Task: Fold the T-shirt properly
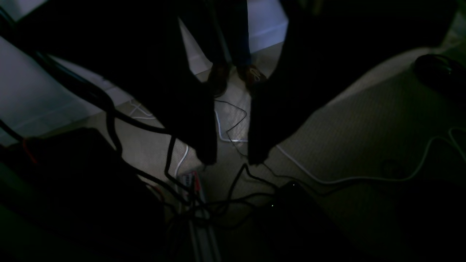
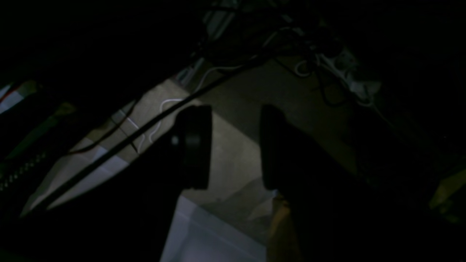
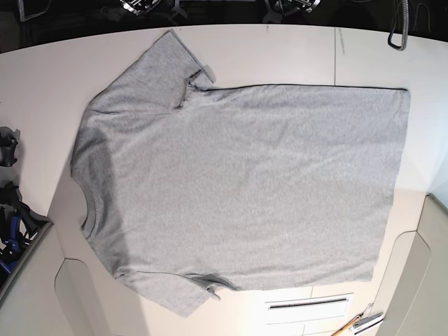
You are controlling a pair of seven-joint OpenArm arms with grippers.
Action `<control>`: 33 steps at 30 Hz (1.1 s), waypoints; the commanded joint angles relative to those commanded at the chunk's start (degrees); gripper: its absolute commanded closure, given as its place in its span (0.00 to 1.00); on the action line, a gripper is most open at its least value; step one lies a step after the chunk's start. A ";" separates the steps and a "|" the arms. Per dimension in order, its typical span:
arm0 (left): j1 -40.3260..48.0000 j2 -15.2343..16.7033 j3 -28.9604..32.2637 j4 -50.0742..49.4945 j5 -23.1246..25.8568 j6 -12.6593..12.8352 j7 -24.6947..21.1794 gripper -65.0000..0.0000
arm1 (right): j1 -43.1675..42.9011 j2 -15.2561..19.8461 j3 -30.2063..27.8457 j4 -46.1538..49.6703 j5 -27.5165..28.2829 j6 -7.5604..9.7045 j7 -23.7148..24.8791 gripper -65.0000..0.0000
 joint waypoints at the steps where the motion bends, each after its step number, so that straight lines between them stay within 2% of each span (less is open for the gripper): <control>1: 0.00 0.00 0.02 0.00 0.00 0.00 0.00 0.72 | 0.00 0.00 0.00 0.00 0.00 0.00 0.00 0.66; 3: -0.02 0.02 0.00 0.00 0.02 0.00 0.00 0.72 | 0.00 0.00 0.00 0.00 -0.02 0.02 0.00 0.68; 6: -0.02 0.00 0.02 0.00 0.76 0.00 -0.24 0.80 | 0.00 0.00 0.00 0.00 -0.02 0.02 0.00 0.76; 13: 0.33 0.00 0.00 0.00 1.05 0.00 -0.61 0.80 | -0.02 0.00 0.00 0.00 -0.02 0.33 -0.02 0.76; 18: 3.02 -0.33 0.00 0.61 1.03 0.00 -0.87 0.80 | -0.20 0.66 0.00 0.04 -0.28 2.01 -0.04 0.76; 23: 8.28 -1.42 0.00 6.21 -0.68 -0.44 -0.85 0.80 | -1.42 1.73 0.00 0.76 -0.20 5.88 -0.04 0.76; 25: 10.82 -2.10 0.00 9.27 -0.92 -3.13 -0.85 0.80 | -2.99 2.73 0.00 2.40 -0.20 6.43 -0.04 0.76; 33: 19.80 -5.68 -0.11 19.08 -6.67 -3.23 -0.81 0.80 | -14.95 9.77 0.00 19.47 0.04 6.36 -0.04 0.76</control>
